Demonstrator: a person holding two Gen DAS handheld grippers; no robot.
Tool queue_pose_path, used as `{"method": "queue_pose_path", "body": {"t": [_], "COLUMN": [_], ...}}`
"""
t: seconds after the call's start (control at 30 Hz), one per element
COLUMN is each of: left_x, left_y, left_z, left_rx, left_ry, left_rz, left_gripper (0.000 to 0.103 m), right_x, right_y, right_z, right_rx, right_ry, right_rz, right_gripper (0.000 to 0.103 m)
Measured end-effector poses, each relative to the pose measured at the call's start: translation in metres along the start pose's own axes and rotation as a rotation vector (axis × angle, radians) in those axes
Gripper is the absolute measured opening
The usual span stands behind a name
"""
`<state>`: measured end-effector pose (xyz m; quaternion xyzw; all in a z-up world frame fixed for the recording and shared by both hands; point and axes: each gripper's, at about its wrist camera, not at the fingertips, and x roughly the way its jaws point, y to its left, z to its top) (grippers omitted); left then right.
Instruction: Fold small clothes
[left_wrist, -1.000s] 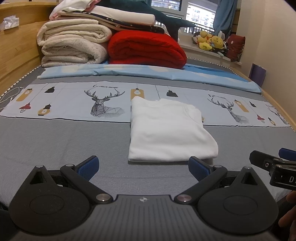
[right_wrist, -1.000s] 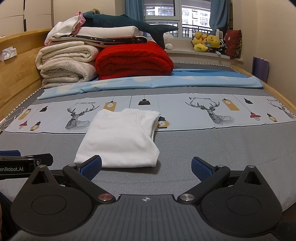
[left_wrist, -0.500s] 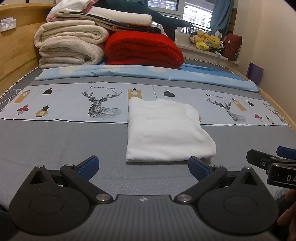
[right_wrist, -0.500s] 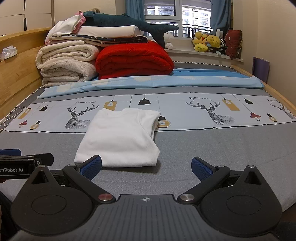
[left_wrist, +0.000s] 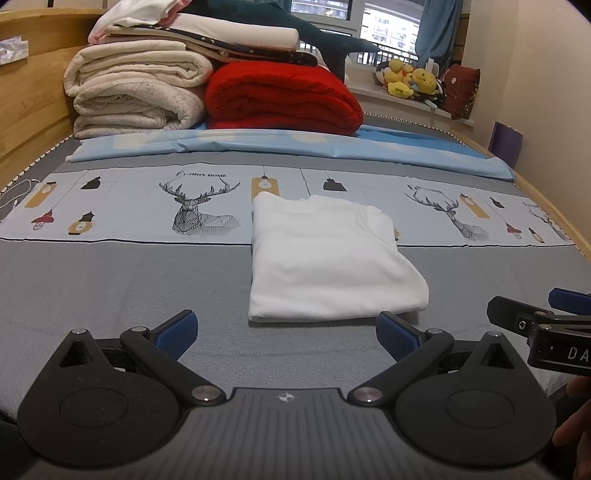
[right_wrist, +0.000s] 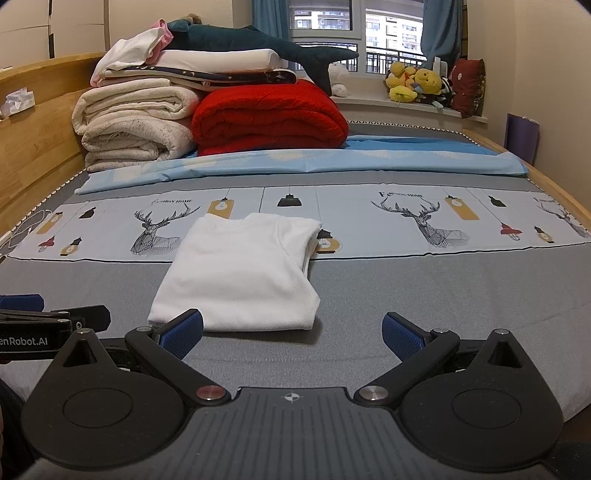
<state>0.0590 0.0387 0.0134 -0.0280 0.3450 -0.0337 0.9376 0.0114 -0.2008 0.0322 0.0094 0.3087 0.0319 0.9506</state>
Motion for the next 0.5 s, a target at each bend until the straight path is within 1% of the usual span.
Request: {"method": "queue_pose_path", "body": {"t": [0.5], "left_x": [0.0006], "left_y": [-0.0008], "left_z": [-0.0007], "left_rx": [0.014], "left_ry": [0.0], "left_rz": [-0.006], "left_gripper": [0.103], "right_x": [0.0005], "right_y": [0.0], "right_z": [-0.0025], "right_rx": [-0.005], "right_ry": [0.003], "right_rz": [0.002], "right_gripper": [0.102]}}
